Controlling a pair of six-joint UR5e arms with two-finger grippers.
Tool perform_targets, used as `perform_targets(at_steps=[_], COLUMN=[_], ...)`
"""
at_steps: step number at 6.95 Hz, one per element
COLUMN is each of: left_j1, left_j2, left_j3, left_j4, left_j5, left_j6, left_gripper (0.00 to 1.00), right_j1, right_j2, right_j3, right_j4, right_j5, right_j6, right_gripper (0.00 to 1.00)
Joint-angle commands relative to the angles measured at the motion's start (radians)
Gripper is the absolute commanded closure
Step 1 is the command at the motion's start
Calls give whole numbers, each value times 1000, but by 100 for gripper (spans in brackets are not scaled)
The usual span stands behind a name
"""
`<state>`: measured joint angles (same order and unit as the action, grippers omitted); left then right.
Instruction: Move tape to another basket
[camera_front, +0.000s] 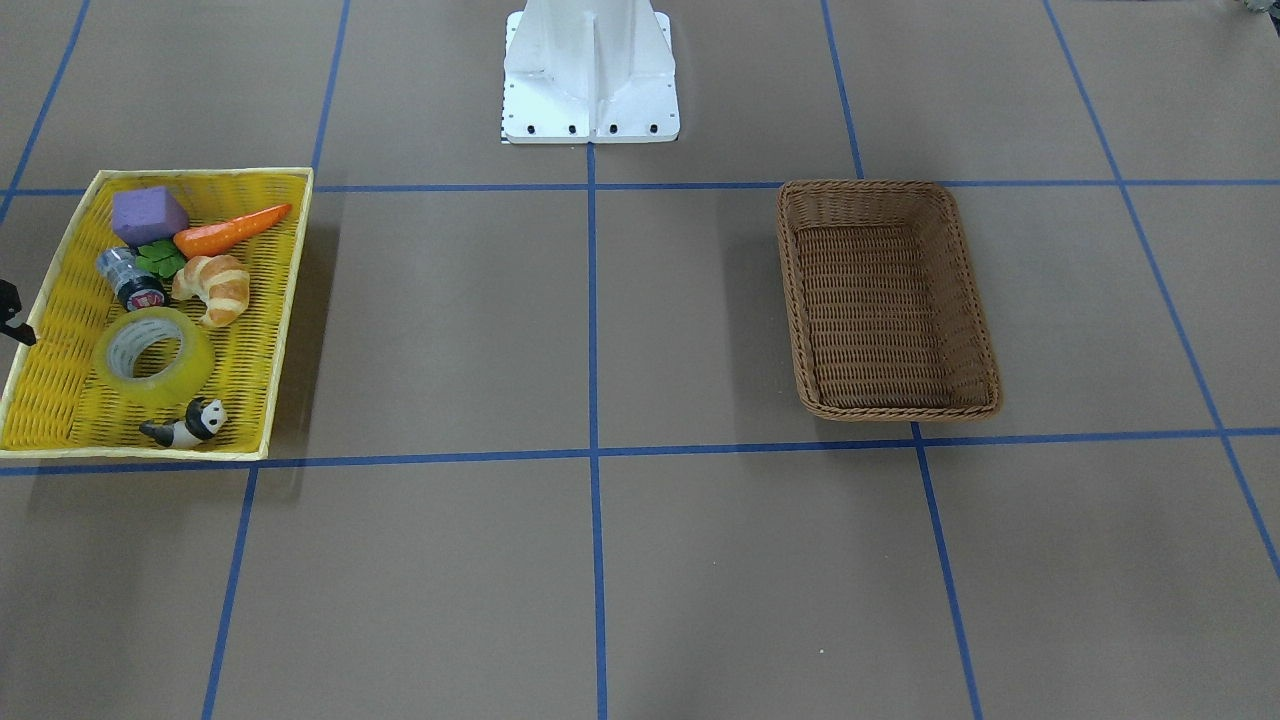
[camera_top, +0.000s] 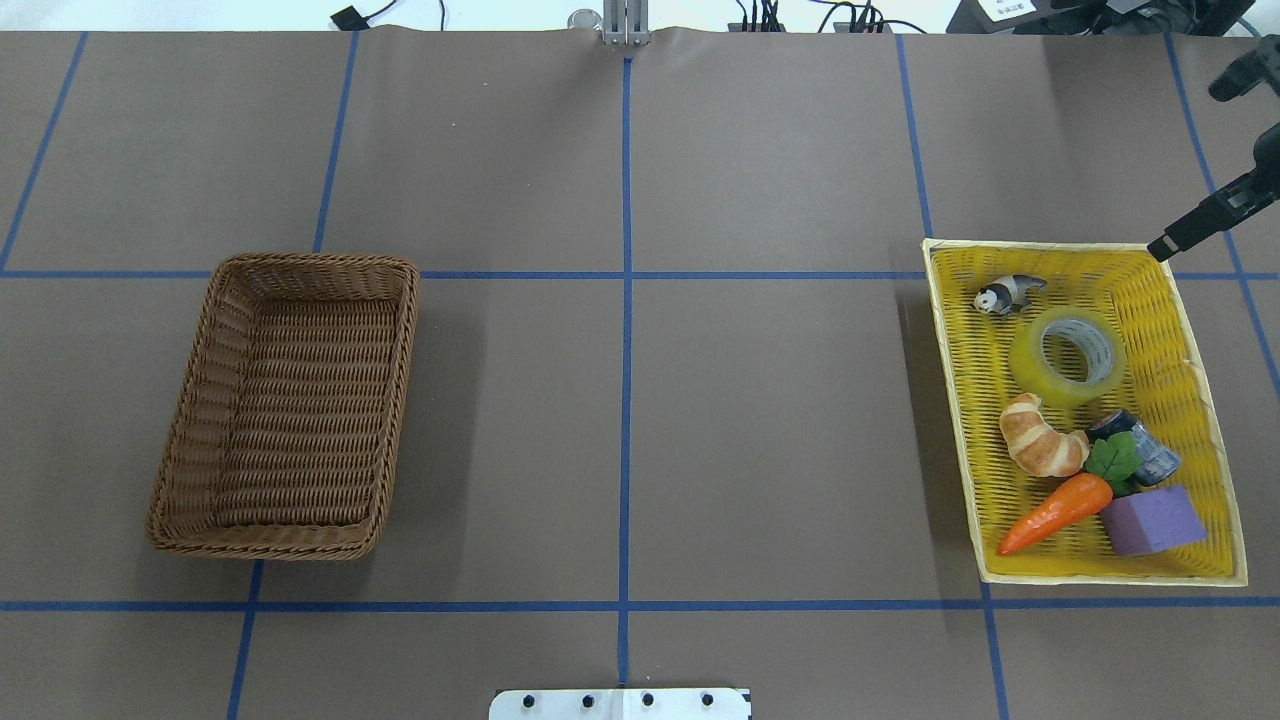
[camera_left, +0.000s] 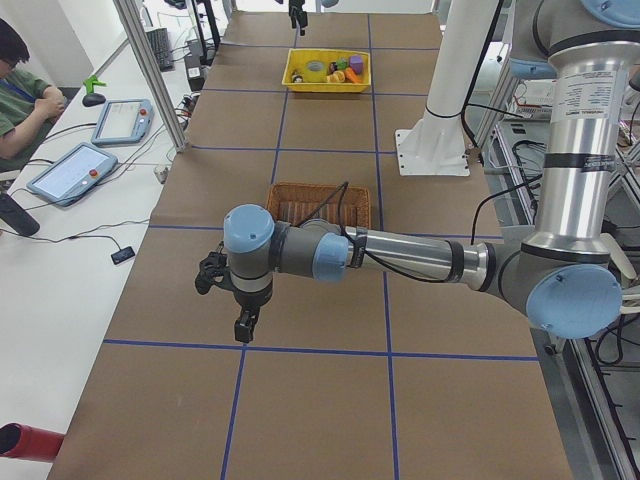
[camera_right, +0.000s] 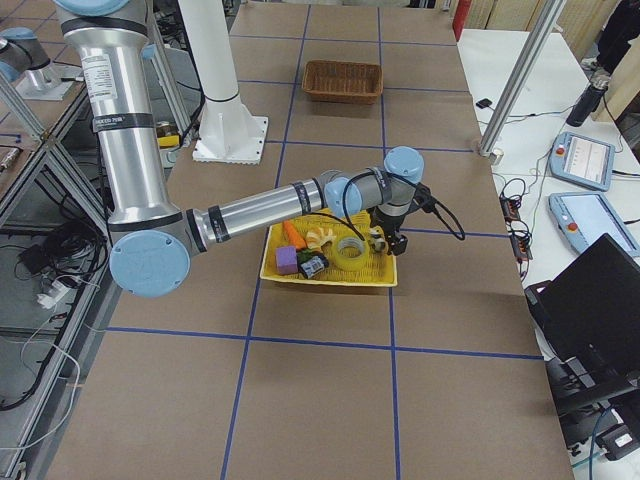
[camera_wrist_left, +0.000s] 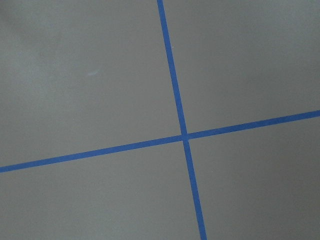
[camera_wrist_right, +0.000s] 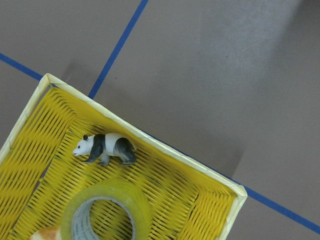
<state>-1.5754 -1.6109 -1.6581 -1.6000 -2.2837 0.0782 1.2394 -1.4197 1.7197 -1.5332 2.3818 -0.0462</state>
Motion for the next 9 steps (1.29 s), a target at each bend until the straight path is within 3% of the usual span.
perform_targets(at_steps=[1,4,9], left_j1=[0,0,0], left_j2=[0,2,2], left_j3=[0,1,3], left_j4=[0,0,-2], left_j5=[0,0,0], left_j6=[0,0,2], left_gripper=[1,1,1], right_j1=[-67,-136,-190], right_j2=[-5,7,13], right_j3=[-37,-84,-144], right_j4=[-5,-5,7], right_j5=[-22,-78,-82], right_j6=[0,0,-3], right_gripper=[0,0,1])
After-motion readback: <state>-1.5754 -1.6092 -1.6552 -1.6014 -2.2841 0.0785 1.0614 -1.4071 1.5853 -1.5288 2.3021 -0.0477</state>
